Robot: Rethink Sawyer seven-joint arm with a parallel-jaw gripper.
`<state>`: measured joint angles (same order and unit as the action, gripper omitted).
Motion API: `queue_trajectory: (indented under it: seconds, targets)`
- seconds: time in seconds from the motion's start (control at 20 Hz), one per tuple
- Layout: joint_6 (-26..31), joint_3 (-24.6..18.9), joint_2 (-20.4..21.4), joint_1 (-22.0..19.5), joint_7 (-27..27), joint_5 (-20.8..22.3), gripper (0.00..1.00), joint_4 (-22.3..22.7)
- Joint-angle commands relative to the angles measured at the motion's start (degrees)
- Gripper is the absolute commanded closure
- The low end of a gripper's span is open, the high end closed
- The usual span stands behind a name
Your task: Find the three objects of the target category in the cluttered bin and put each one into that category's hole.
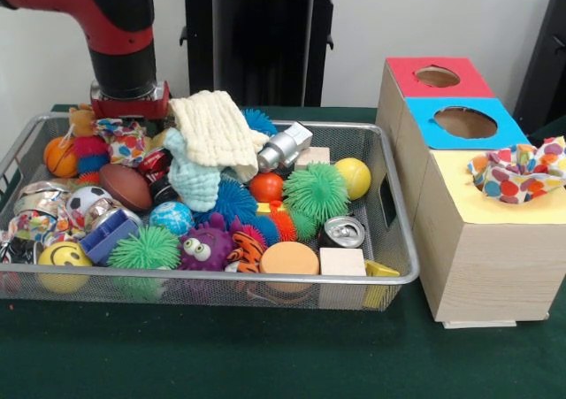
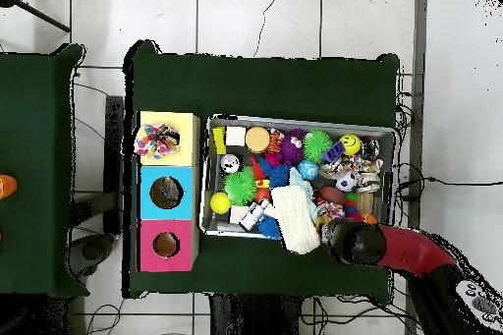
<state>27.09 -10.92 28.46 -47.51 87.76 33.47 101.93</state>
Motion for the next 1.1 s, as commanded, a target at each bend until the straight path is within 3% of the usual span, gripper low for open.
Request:
queue_trajectory:
  seconds: [0.05,0.3,0.55,0.75,1.1]
  targets:
    - [-0.5,-3.0,-6.9,2.4,-1.3,3.4,0.0,-7.5]
    - [4.1,-3.7,-2.9,1.9,-3.6,1.8,0.0,-6.1]
    - [14.3,-5.4,4.6,2.2,-8.4,-1.2,0.0,-6.7]
    - [21.2,-7.2,5.9,2.8,-10.7,-2.5,0.0,-9.8]
    - [23.9,-9.6,7.5,1.1,-10.5,-2.8,0.0,-10.0]
